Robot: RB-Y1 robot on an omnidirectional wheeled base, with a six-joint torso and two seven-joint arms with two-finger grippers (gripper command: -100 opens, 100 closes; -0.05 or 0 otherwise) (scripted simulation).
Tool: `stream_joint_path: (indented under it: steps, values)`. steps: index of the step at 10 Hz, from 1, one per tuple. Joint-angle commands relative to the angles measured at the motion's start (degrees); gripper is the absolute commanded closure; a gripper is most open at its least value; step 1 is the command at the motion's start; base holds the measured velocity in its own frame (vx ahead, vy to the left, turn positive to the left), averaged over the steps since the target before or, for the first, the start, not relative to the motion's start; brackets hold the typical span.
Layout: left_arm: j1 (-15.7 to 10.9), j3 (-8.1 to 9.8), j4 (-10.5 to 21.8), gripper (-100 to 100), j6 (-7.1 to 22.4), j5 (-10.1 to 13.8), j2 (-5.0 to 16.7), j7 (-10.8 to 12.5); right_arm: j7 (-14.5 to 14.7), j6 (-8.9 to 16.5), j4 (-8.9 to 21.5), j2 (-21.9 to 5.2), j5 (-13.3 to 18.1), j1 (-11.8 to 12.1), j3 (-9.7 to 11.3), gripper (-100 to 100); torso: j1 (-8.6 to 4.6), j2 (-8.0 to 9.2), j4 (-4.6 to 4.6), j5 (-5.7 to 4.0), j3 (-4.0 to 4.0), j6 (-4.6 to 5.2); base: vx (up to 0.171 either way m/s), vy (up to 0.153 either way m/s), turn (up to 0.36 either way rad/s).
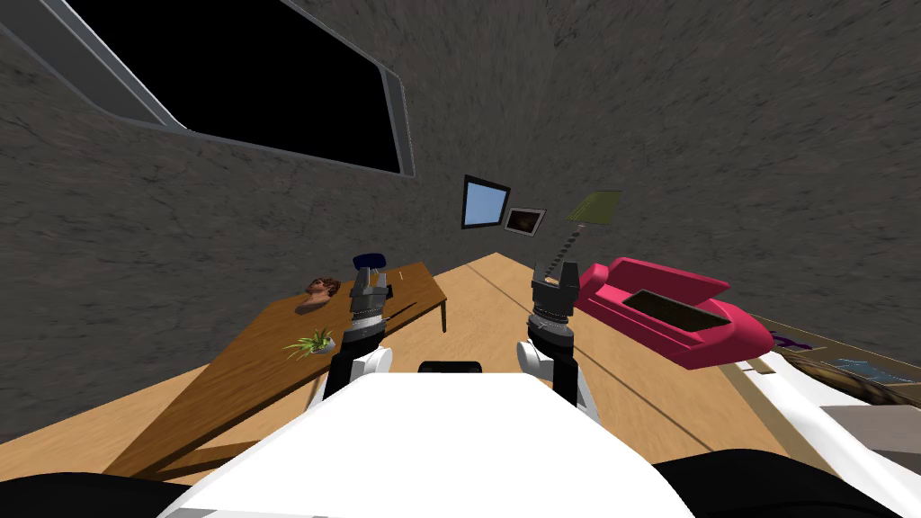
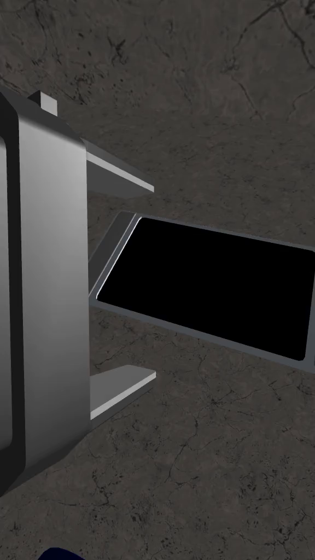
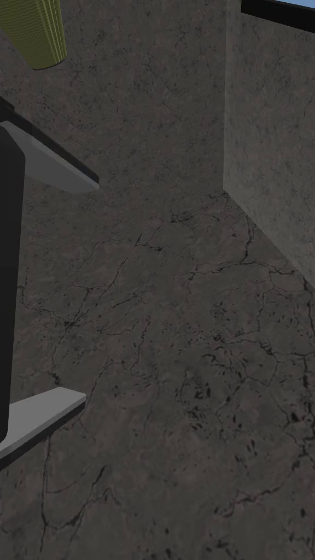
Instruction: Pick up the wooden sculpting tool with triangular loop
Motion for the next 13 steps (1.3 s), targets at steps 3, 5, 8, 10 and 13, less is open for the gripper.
stream_joint_path:
  steps: [3,5,8,10,13]
  values:
    - [-1.4,1.05,2.4,-100,3.2,0.6,5.4,0.4,0.0,0.0,0.0,0.0,0.0,0.0,0.0,0,-0.08,-0.04,-0.01,-0.01,-0.02,0.00,0.008,-0.028,-0.004]
    - [-2.8,2.13,4.9,-100,6.4,1.2,8.1,0.9,0.0,0.0,0.0,0.0,0.0,0.0,0.0,0,-0.18,-0.07,-0.02,-0.04,-0.04,0.00,0.021,-0.061,-0.004]
    - [-3.7,2.79,6.4,-100,8.7,1.6,9.1,1.1,0.0,0.0,0.0,0.0,0.0,0.0,0.0,0,-0.17,-0.07,-0.02,-0.04,-0.04,0.00,0.013,-0.043,-0.002]
    - [-4.6,3.52,8.1,-100,11.0,2.1,10.0,1.5,0.0,0.0,0.0,0.0,0.0,0.0,0.0,0,-0.15,-0.07,-0.02,-0.03,-0.04,0.00,0.014,-0.041,-0.003]
    - [-6.8,5.16,11.7,-100,15.8,3.1,11.4,2.2,0.0,0.0,0.0,0.0,0.0,0.0,0.0,0,-0.15,-0.06,-0.02,-0.04,-0.04,0.00,0.017,-0.049,-0.003]
